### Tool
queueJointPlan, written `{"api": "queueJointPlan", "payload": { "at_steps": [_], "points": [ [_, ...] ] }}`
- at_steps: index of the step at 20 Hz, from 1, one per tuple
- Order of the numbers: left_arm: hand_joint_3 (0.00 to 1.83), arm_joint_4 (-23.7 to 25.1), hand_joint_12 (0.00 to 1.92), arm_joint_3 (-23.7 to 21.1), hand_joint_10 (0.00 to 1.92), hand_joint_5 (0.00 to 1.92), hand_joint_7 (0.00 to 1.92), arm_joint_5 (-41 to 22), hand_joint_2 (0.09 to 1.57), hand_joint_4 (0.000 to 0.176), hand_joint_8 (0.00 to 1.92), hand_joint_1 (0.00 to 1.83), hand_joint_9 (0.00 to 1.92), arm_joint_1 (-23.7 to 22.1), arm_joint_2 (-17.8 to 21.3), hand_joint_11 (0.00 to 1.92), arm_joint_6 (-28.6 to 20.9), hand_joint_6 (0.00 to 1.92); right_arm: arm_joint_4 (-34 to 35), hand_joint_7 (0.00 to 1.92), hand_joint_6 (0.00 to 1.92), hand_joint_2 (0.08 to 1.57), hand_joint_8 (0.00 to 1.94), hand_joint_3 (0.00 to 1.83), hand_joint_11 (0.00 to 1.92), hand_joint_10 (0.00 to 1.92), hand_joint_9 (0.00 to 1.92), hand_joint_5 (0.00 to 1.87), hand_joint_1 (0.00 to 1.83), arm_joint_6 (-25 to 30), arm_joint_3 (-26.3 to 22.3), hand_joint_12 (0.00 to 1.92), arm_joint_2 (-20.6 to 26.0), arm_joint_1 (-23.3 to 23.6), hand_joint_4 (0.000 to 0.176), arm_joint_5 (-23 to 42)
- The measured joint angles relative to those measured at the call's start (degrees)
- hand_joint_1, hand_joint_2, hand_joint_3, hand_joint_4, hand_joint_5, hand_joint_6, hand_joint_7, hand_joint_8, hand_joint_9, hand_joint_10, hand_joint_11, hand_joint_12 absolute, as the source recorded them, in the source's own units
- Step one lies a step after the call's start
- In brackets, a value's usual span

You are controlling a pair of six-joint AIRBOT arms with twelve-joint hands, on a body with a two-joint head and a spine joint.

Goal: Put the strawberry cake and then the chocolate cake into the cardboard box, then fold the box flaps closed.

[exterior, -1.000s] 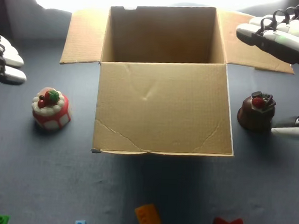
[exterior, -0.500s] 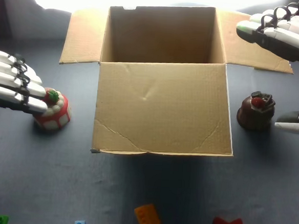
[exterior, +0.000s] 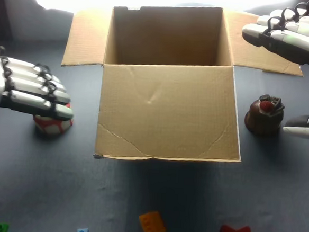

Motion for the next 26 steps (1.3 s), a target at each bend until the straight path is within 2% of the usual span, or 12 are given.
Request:
{"api": "queueJointPlan", "payload": {
  "at_steps": [1, 3, 5, 6, 8, 10, 12, 13, 14, 17, 21, 26],
  "points": [
    [0.01, -0.90, 0.25, 0.46, 0.00, 0.00, 0.00, 0.24, 1.00, 0.051, 0.00, 1.10, 0.00, 0.50, -0.96, 0.00, 0.04, 0.00, 0.02, 0.03, 0.01, 1.01, 0.00, 0.00, 0.00, 0.01, 0.03, 0.08, 1.10, 0.00, 0.00, 0.17, 0.00, 0.00, 0.041, 0.00],
    [0.01, -2.01, 0.25, 1.22, 0.00, 0.00, 0.00, 1.16, 1.00, 0.050, 0.00, 1.11, 0.00, 1.27, -2.19, 0.00, 0.00, 0.00, -0.02, 0.00, 0.00, 1.02, 0.00, 0.00, 0.00, 0.00, 0.01, 0.07, 1.11, 0.00, 0.00, 0.03, 0.00, 0.00, 0.043, 0.00],
    [0.00, -2.69, 0.34, 1.92, 0.00, 0.00, 0.00, 1.95, 1.00, 0.047, 0.00, 1.09, 0.00, 1.95, -2.99, 0.00, 0.00, 0.00, 0.00, 0.00, 0.00, 1.02, 0.00, 0.00, 0.00, 0.00, 0.01, 0.07, 1.11, 0.00, 0.00, 0.02, 0.00, 0.00, 0.049, 0.00],
    [0.00, -2.97, 0.33, 2.38, 0.00, 0.00, 0.00, 2.21, 1.00, 0.047, 0.00, 1.11, 0.00, 2.25, -3.54, 0.00, 0.07, 0.00, 0.00, 0.02, 0.00, 1.01, 0.01, 0.00, 0.01, 0.01, 0.02, 0.04, 1.12, 0.00, 0.00, 0.03, 0.00, 0.00, 0.041, 0.00],
    [0.00, -4.20, 0.27, 3.72, 0.00, 0.00, 0.00, 2.60, 0.99, 0.051, 0.00, 1.13, 0.00, 3.28, -5.14, 0.00, 0.74, 0.00, -0.02, 0.03, 0.00, 1.02, 0.00, 0.00, 0.00, 0.00, 0.02, 0.07, 1.10, 0.02, 0.00, 0.21, -0.02, 0.00, 0.037, -0.02],
    [0.01, -5.20, 0.29, 5.05, 0.00, 0.00, 0.00, 3.04, 1.01, 0.045, 0.00, 1.11, 0.00, 4.02, -6.62, 0.00, 1.05, 0.00, 0.00, 0.02, 0.00, 1.03, 0.00, 0.01, 0.00, 0.00, 0.01, 0.05, 1.08, 0.09, 0.00, 0.22, -0.02, 0.00, 0.043, 0.00],
    [0.00, -5.92, 0.31, 7.10, 0.01, 0.00, 0.01, 3.28, 1.00, 0.053, 0.00, 1.11, 0.02, 4.07, -8.09, 0.00, 1.31, 0.00, 0.00, 0.03, 0.01, 1.02, 0.00, 0.00, 0.00, 0.01, 0.03, 0.07, 1.11, 0.13, 0.00, 0.28, -0.02, 0.00, 0.034, 0.00],
    [0.00, -6.47, 0.32, 8.22, 0.00, 0.00, 0.01, 3.50, 1.00, 0.055, 0.00, 1.13, 0.02, 4.07, -8.92, 0.00, 1.49, 0.00, -0.02, 0.01, 0.01, 1.03, 0.00, 0.00, 0.00, 0.00, 0.02, 0.05, 1.11, 0.15, 0.00, 0.18, -0.02, 0.00, 0.035, 0.00],
    [0.00, -6.69, 0.30, 9.51, 0.00, 0.00, 0.00, 3.72, 1.00, 0.053, 0.00, 1.13, 0.01, 4.07, -9.92, 0.00, 1.49, 0.00, -0.02, 0.01, 0.00, 1.03, 0.00, 0.00, 0.00, 0.01, 0.02, 0.04, 1.11, 0.15, 0.00, 0.16, -0.02, 0.00, 0.034, 0.00],
    [0.00, -6.67, 0.30, 12.41, 0.00, 0.00, 0.02, 3.98, 1.01, 0.056, 0.00, 1.13, 0.02, 4.07, -12.76, 0.00, 1.53, 0.00, 0.00, 0.03, 0.01, 1.02, 0.01, 0.00, 0.00, 0.01, 0.03, 0.06, 1.12, 0.15, 0.00, 0.15, -0.02, 0.00, 0.041, 0.00],
    [0.01, -6.86, 0.28, 16.72, 0.00, 0.00, 0.00, 4.42, 1.02, 0.056, 0.00, 1.12, 0.02, 4.11, -16.65, 0.00, 1.53, 0.00, 0.00, 0.03, 0.00, 1.01, 0.00, 0.00, 0.00, 0.01, 0.03, 0.05, 1.13, 0.15, 0.00, 0.22, -0.02, 0.00, 0.037, 0.00],
    [0.00, -6.99, 0.37, 20.72, 0.00, 0.00, 0.00, 5.53, 1.02, 0.058, 0.00, 1.13, 0.03, 4.26, -19.80, 0.00, 1.53, 0.00, 0.00, 0.03, 0.00, 0.99, 0.00, 0.00, 0.00, 0.00, 0.03, 0.06, 1.15, 0.15, 0.00, 0.11, -0.02, 0.00, 0.033, 0.00]
  ]
}}
